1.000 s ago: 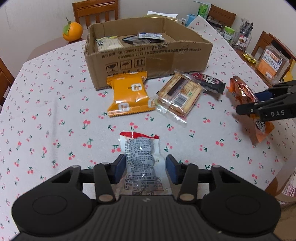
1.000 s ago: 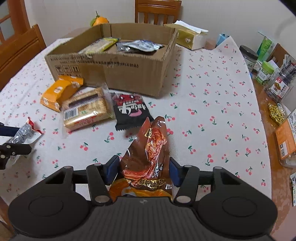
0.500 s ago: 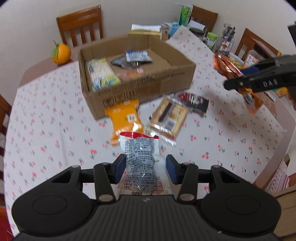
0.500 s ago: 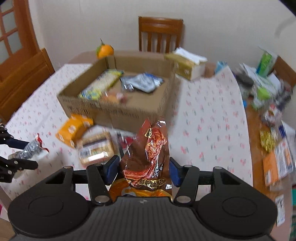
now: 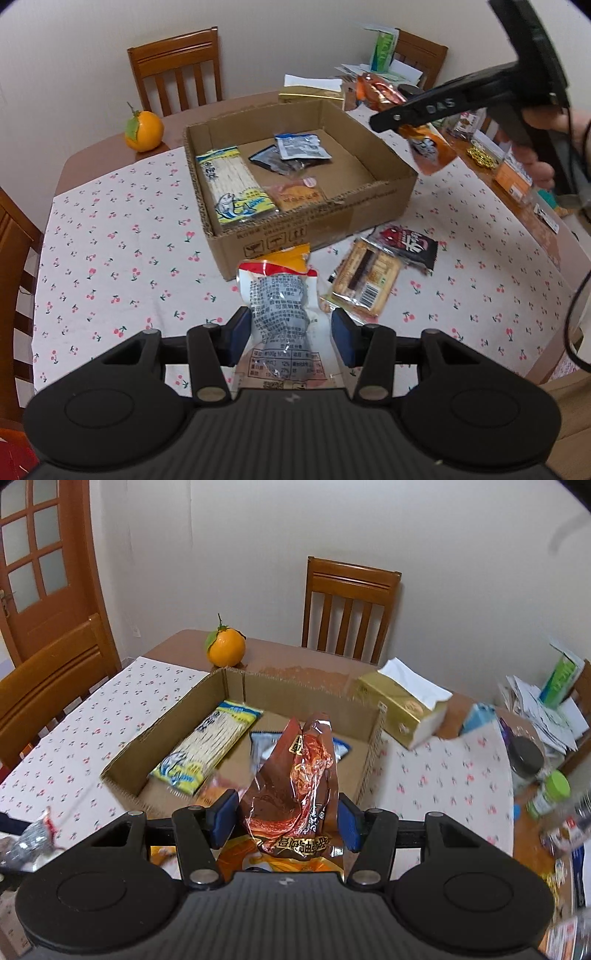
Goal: Organize snacks
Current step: 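Drop the brown bag into the box with the right tool while the left tool holds the clear packet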
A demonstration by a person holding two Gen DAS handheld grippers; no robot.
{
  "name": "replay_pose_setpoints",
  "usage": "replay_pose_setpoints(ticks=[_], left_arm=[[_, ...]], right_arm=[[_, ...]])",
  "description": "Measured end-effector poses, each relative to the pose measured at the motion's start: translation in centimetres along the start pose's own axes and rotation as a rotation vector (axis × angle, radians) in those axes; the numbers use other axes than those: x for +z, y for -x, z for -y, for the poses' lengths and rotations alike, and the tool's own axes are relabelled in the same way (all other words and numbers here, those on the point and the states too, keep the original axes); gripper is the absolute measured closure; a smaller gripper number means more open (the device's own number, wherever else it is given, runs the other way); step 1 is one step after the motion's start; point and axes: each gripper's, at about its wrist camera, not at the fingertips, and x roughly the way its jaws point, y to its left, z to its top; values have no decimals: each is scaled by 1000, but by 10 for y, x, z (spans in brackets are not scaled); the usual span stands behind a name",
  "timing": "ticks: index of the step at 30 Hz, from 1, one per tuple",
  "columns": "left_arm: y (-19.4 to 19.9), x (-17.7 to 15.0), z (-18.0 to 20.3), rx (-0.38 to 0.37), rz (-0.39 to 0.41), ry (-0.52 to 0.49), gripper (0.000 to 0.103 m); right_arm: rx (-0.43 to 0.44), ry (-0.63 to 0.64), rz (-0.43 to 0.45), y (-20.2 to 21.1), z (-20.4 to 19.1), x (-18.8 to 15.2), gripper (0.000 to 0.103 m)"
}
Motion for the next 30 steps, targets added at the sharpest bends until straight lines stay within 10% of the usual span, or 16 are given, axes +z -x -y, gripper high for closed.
replay_pose_setpoints(ticks=[4,9,30], left_arm=[[-2,7,-2,5,1,3,56],[-5,17,-1,7,12,1,56],[-57,132,28,-43,97,-82,56]], right_arm=[[4,2,-6,-20,1,10,40],[-3,-11,26,-21,-5,2,1],[-63,-82,-5,42,-28,-84,0]])
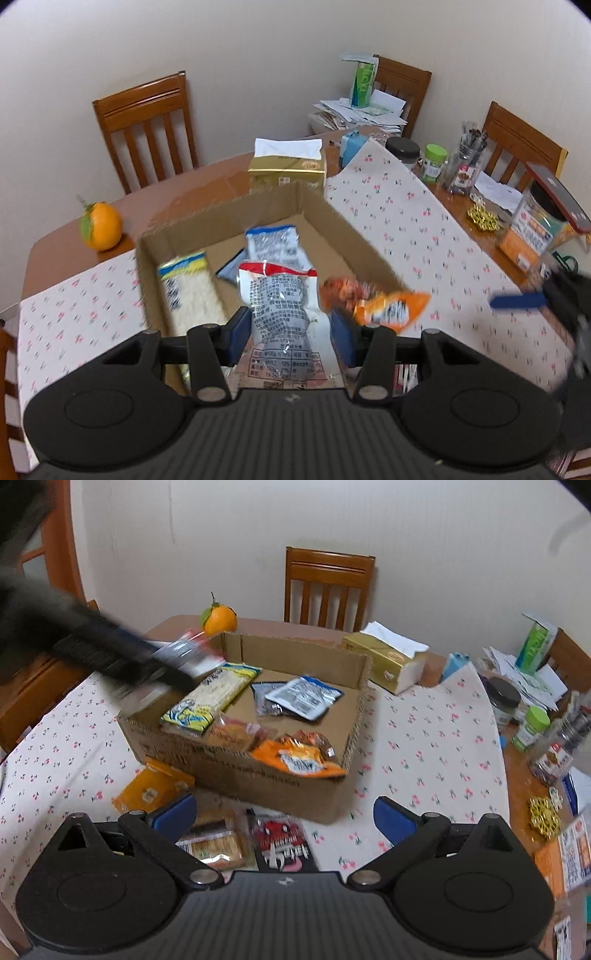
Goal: Organize snacks
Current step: 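Drop the brown bag into the box with the right tool while the left tool holds the clear packet, then lower the clear packet into the box and open the left tool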
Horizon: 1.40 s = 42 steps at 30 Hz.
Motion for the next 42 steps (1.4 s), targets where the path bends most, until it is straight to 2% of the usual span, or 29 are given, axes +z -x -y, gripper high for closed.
replay_pose_setpoints(ticks=[5,9,11,13,14,17,19,22,26,29,33,40,42], left_arm=[[-29,30,8,-14,2,-20,56],[-55,54,10,4,9,-20,55],[-67,62,10,34,15,-27,45],[-75,67,11,56,14,-20,44],[-78,67,12,54,9,-25,40],[-79,59,18,35,-9,-36,36],[-77,50,23,7,-34,-49,35],[-75,35,29,-44,-77,-65,28],[-81,18,37,-101,-147,-89,28],[-89,12,39,-86,-174,-112,27],[-99,15,33,-71,-176,-79,24],[-104,13,33,77,-149,-125,24],[-96,13,27,53,-133,-82,25]], right_arm=[[-25,-29,-10,9,8,-12,0],[-48,-64,-11,15,16,-18,0],[-60,-83,-16,17,21,-21,0],[-67,-97,-22,17,24,-24,0],[-72,-103,-25,18,26,-25,0],[-80,-111,-29,19,28,-28,0],[-81,-116,-31,18,30,-29,0],[-79,-120,-32,17,32,-28,0],[-86,-139,-23,14,34,-27,0],[-80,-153,-24,14,36,-26,0],[-86,-155,-28,13,38,-26,0],[-93,-159,-40,12,39,-28,0],[-91,-154,-44,11,38,-29,0]])
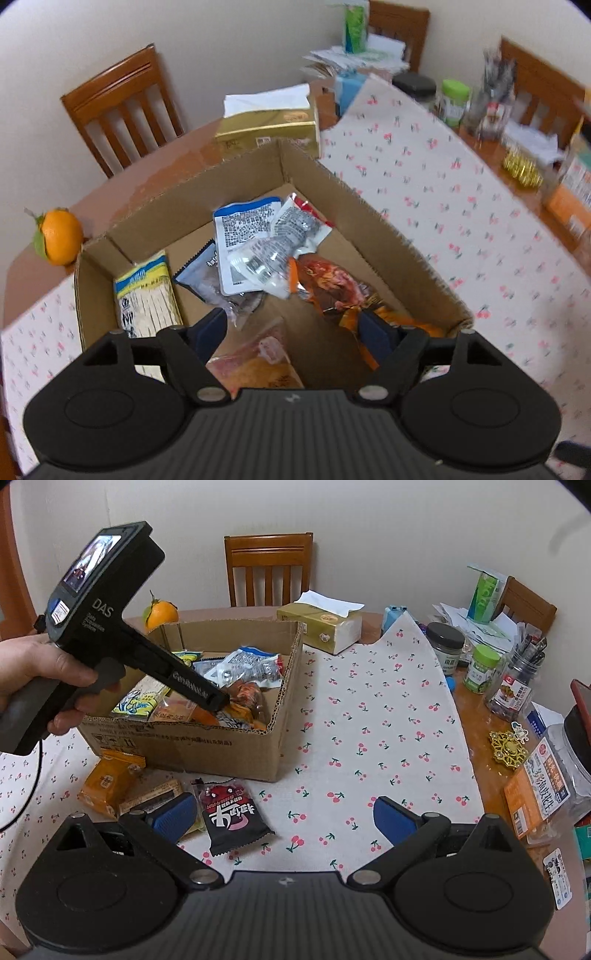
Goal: Organize snacks
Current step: 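Lower the clear packet into the box and open the left tool, then grasp the orange cake packet with the left tool while the right tool grasps the black snack bag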
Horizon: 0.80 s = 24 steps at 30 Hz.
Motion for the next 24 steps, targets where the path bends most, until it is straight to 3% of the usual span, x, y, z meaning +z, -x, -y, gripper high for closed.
replay_pose_setpoints(ticks=[2,11,18,24], left_arm=[[15,-2,-5,-27,37,36,24],[81,-34,-18,3,146,157,21],[100,-91,-20,64,111,272,20],[83,-138,-20,103,29,335,20]], right_arm=[[1,10,-5,-1,-1,-1,0],[13,88,-59,-23,-9,-12,0],[28,135,-134,-55,-12,-31,0],[75,127,-197,-77,-11,-47,0]])
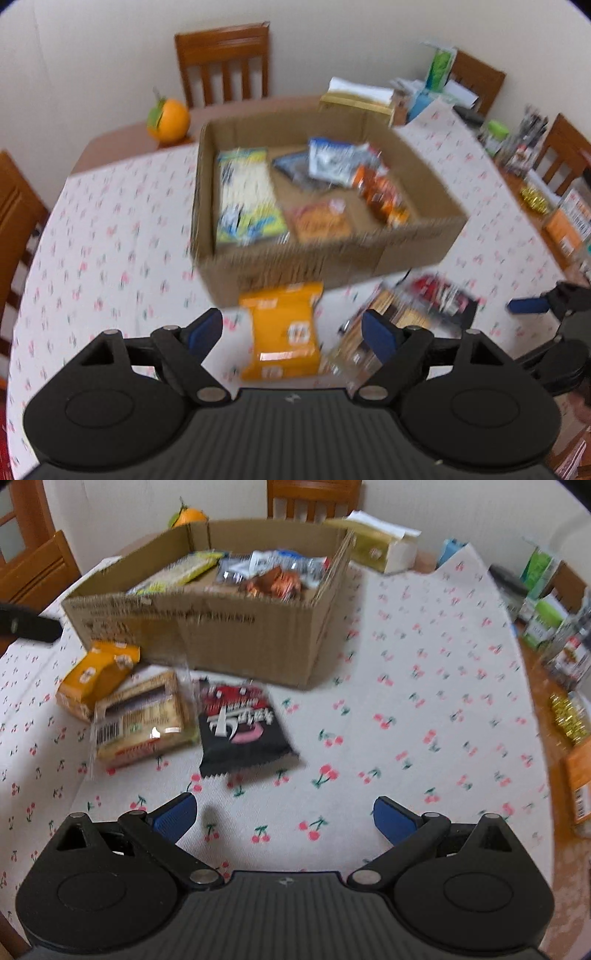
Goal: Organize snacks
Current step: 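Grasp the orange cake packet with the left tool while the right tool grasps the black snack bag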
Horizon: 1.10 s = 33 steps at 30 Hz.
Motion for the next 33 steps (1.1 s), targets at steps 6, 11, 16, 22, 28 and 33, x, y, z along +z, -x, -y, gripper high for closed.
replay_pose_setpoints(ticks=[6,11,16,22,28,33], left_arm=[[-24,-13,-9,22,-10,41,21],[-42,-9,-11,6,-27,47,21],[-60,-9,-12,-8,-49,53,24],[-73,-14,-17,-14,-71,77,31],[-70,-16,-21,21,-68,56,50],[-67,-18,-28,27,-75,66,50]], right_arm=[[9,60,8,-9,-8,-4,0],[26,85,16,-13,-8,4,0],[33,95,17,-17,-8,12,0],[40,105,20,-20,-8,16,0],[47,125,-9,-24,-10,24,0],[50,167,-3,-24,-14,35,10]])
